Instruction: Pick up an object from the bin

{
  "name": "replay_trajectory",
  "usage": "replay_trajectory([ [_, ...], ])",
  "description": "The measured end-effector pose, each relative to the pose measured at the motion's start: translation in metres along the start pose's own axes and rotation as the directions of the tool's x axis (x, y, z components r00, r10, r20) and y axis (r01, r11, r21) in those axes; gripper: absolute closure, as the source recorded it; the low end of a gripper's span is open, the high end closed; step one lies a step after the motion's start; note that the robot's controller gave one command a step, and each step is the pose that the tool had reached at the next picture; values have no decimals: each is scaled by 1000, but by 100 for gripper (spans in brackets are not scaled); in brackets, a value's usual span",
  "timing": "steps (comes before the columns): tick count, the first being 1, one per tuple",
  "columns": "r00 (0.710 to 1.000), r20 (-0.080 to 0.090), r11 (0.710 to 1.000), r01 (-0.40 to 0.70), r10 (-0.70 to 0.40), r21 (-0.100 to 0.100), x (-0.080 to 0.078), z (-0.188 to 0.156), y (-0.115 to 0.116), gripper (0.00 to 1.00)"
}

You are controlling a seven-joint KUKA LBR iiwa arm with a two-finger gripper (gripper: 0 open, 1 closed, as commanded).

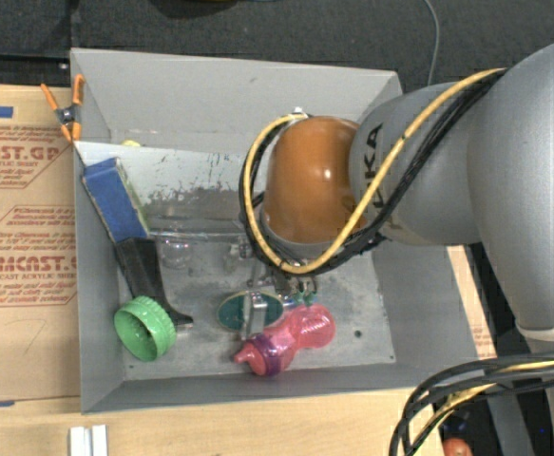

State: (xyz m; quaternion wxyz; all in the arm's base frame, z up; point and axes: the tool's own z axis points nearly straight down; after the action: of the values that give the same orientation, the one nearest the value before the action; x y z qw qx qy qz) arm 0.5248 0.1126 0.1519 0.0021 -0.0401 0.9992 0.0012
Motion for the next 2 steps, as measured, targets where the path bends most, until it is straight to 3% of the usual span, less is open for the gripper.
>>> replay_trajectory([
  [1, 934, 9, 934, 356, -356, 5, -14, -35, 18, 0],
  [2, 903, 19, 903, 430, -430, 6, -16, -37, 13, 0],
])
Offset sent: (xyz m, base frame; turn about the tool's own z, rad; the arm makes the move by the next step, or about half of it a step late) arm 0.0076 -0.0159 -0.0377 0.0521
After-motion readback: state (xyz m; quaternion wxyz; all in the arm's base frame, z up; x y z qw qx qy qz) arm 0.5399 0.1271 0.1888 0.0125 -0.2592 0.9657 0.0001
